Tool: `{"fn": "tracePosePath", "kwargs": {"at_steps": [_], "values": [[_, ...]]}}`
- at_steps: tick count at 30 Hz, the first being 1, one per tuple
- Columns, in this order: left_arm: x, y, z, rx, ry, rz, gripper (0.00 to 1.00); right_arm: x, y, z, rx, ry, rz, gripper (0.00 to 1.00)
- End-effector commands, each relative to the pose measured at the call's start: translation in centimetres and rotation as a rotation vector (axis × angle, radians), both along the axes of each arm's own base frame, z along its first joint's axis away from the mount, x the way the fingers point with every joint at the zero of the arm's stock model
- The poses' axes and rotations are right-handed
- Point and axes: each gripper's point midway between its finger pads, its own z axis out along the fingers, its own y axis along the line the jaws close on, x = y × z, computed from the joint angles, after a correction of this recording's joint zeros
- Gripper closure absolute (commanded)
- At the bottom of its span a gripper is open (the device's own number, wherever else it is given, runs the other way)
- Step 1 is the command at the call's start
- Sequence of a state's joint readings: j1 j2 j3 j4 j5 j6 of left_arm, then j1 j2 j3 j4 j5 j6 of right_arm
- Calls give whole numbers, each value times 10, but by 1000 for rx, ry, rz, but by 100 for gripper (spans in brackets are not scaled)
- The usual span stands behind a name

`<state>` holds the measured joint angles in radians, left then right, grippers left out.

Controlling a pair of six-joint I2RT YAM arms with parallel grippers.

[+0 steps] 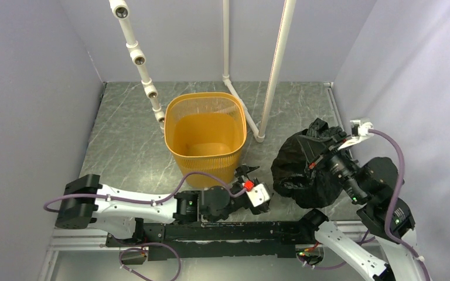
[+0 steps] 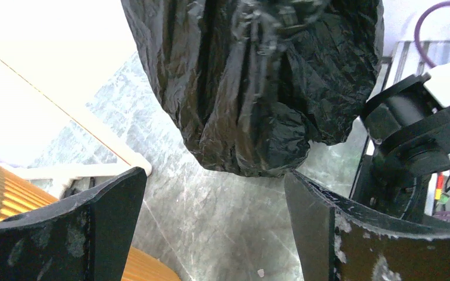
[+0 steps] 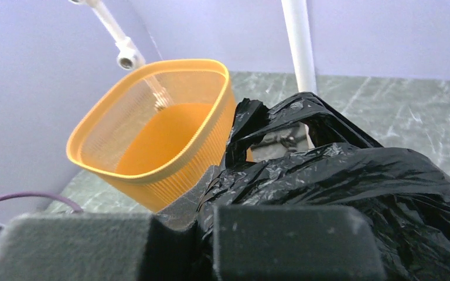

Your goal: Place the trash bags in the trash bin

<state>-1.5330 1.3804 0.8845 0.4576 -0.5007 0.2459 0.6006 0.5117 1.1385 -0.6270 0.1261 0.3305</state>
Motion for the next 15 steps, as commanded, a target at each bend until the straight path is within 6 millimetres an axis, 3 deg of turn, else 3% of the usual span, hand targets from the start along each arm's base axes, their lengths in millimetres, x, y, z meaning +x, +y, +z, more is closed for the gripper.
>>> {"fn": "tracePosePath", "kwargs": {"at_steps": [1, 6, 9, 15], "values": [[-11, 4, 20, -97, 62, -45, 7, -22, 5, 42, 111, -140, 91, 100], [-13, 5, 6, -108, 76, -53, 7, -52, 15, 69, 176, -226, 233, 100], [-17, -2, 8, -137, 29, -97, 7, -67, 20, 88, 213, -266, 304, 100], [-23, -16, 8, -193, -44, -145, 7, -77, 19, 119, 226, -306, 333, 100]]}}
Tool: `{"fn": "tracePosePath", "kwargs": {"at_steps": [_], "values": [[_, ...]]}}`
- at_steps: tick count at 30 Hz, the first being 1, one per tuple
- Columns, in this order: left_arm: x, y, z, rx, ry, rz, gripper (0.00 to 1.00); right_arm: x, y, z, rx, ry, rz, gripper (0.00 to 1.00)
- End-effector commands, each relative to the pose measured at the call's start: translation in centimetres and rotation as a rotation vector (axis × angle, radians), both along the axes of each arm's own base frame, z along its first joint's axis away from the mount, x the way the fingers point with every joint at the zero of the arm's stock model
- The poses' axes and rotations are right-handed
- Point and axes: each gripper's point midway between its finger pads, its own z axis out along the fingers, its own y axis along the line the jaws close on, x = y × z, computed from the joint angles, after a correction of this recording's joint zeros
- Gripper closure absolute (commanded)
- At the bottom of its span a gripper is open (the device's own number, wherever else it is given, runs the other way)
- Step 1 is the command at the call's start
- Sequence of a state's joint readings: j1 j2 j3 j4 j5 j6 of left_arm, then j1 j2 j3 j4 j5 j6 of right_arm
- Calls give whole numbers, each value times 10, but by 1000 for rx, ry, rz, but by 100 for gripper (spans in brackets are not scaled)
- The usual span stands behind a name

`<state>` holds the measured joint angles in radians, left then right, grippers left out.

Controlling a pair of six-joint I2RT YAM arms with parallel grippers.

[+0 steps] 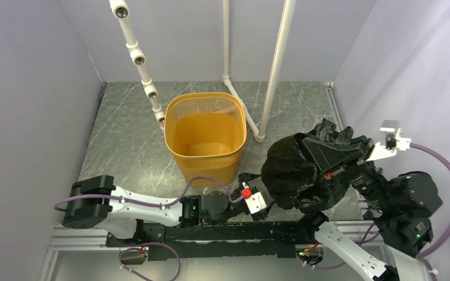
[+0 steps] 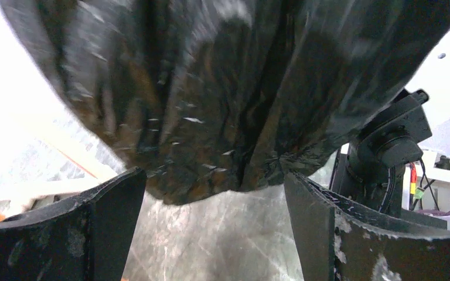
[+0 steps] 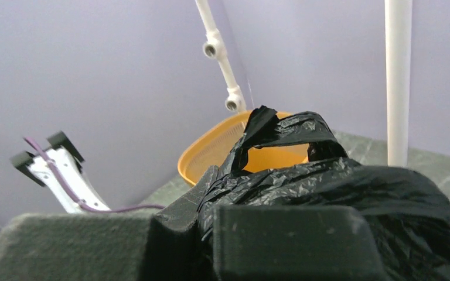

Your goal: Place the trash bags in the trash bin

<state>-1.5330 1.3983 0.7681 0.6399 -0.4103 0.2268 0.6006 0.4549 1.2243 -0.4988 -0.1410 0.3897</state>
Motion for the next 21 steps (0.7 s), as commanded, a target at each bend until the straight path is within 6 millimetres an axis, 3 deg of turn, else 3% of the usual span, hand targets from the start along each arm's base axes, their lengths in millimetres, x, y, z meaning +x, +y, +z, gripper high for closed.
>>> {"fn": "tracePosePath", "kwargs": {"at_steps": [1, 8, 16, 21], "values": [[-9, -12, 29, -154, -61, -54, 7, -18, 0, 48, 67, -102, 62, 100], [3, -15, 39, -217, -137, 12, 7, -22, 9, 65, 73, -120, 116, 100], [18, -26, 62, -330, -270, 125, 7, -19, 19, 62, 86, -110, 157, 100], [15, -42, 56, -312, -252, 95, 7, -17, 21, 61, 78, -105, 158, 100]]}}
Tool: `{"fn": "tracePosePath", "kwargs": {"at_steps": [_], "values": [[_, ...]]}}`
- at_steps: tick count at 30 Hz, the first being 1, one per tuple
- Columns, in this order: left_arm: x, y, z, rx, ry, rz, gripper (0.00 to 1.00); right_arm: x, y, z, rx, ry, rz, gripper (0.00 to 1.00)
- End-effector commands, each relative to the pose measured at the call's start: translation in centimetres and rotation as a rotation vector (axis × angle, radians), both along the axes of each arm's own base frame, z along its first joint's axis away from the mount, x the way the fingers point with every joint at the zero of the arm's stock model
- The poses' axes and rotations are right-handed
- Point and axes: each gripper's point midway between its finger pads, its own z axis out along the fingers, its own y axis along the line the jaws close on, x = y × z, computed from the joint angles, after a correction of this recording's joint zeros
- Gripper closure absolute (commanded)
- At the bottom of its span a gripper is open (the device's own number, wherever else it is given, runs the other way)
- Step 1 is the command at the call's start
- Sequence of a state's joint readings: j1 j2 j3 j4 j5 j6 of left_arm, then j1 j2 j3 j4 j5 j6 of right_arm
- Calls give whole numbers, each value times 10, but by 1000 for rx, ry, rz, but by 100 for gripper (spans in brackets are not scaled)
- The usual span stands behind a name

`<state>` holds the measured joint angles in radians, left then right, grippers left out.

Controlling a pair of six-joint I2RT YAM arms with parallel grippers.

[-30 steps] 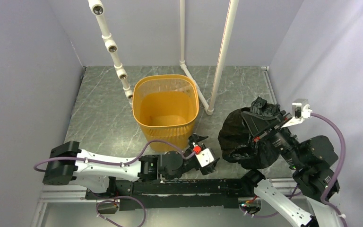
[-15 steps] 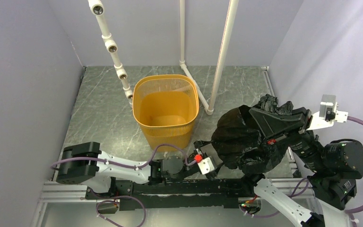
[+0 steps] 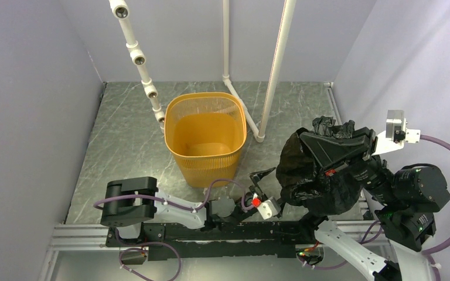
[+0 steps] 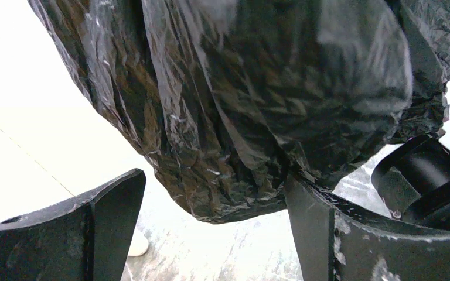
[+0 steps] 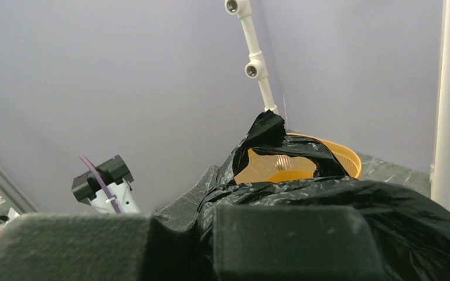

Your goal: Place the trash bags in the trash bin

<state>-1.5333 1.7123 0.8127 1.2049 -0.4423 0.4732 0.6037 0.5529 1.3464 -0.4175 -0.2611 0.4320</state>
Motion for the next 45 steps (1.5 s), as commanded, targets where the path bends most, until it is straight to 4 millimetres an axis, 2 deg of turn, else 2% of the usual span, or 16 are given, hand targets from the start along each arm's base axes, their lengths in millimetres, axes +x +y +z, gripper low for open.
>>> {"fn": "tracePosePath", "kwargs": {"at_steps": [1, 5, 9, 11, 13, 17, 21, 25, 30, 34, 37, 41, 45], "values": [[0, -1, 42, -134, -17, 12, 7, -1, 5, 11, 22, -25, 30, 100], [5, -10, 32, -79, 43, -21, 7, -6, 8, 13, 25, -38, 63, 100], [9, -15, 34, -81, 100, -66, 7, -7, 12, 13, 34, -40, 88, 99], [10, -16, 35, -84, 111, -91, 12, -8, 15, 12, 37, -44, 105, 99], [10, -16, 37, -82, 138, -120, 27, -7, 17, 12, 37, -45, 113, 99], [15, -12, 46, -96, 157, -160, 68, -6, 20, 10, 35, -41, 123, 99], [20, -8, 56, -106, 151, -165, 96, -3, 19, 5, 34, -26, 106, 99], [14, -3, 70, -98, 134, -201, 97, 4, 15, -1, 30, -5, 62, 99], [8, 4, 101, -80, 94, -245, 97, 7, 9, -3, 22, -17, 22, 98], [18, 21, 136, -94, 10, -208, 98, -16, 24, 4, -15, -123, 164, 97], [30, 33, 160, -64, -52, -160, 98, -27, 40, -1, -68, -150, 285, 96], [43, 49, 194, -54, -151, -94, 98, -11, 52, -7, -102, -111, 295, 95], [57, 67, 226, -50, -245, -11, 97, -6, 58, 3, -117, -137, 307, 95]]}}
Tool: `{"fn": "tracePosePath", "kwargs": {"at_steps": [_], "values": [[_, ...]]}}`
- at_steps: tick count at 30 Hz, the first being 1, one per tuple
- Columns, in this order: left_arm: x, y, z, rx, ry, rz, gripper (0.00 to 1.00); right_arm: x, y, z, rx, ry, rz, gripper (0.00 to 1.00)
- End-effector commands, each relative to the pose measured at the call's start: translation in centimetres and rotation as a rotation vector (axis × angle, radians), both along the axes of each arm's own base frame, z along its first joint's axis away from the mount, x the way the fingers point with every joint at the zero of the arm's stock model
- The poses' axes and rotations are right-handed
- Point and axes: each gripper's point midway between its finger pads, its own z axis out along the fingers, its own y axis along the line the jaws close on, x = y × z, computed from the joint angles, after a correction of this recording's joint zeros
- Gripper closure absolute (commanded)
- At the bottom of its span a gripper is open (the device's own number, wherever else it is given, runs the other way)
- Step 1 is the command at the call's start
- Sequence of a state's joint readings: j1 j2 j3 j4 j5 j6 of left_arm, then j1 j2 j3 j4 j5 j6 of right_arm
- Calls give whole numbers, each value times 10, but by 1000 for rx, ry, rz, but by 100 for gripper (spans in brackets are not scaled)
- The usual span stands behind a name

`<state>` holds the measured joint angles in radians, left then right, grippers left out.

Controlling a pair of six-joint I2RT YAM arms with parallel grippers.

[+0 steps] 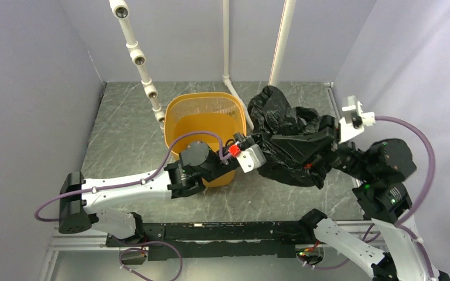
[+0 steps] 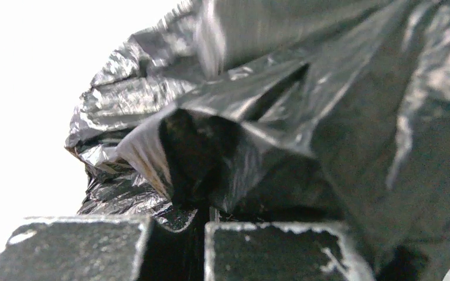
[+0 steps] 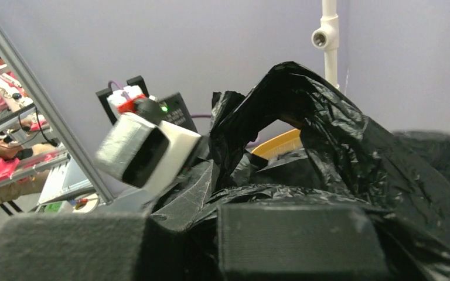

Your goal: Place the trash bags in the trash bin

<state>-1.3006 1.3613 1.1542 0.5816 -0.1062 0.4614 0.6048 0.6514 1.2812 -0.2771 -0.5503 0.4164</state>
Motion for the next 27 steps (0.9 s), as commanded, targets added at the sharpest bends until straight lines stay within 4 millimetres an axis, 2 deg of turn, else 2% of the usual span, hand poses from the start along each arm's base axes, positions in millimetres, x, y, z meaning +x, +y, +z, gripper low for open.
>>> {"fn": "tracePosePath", "kwargs": {"at_steps": [1, 4, 7, 16, 22, 27], "values": [[10, 27, 51, -9, -154, 90, 97, -3, 6, 27, 6, -97, 41, 95], [9, 41, 77, -36, -202, 111, 98, 2, 8, 44, 16, -120, 26, 95], [6, 55, 93, -55, -238, 133, 97, 8, 12, 53, 25, -140, 24, 95], [11, 110, 115, -88, -266, 273, 98, 46, 35, 59, 11, -126, 9, 95], [12, 138, 115, -89, -237, 321, 98, 66, 51, 63, 4, -110, 21, 95], [25, 149, 84, -35, -105, 376, 98, 73, 57, 65, 8, -105, 28, 96]]}}
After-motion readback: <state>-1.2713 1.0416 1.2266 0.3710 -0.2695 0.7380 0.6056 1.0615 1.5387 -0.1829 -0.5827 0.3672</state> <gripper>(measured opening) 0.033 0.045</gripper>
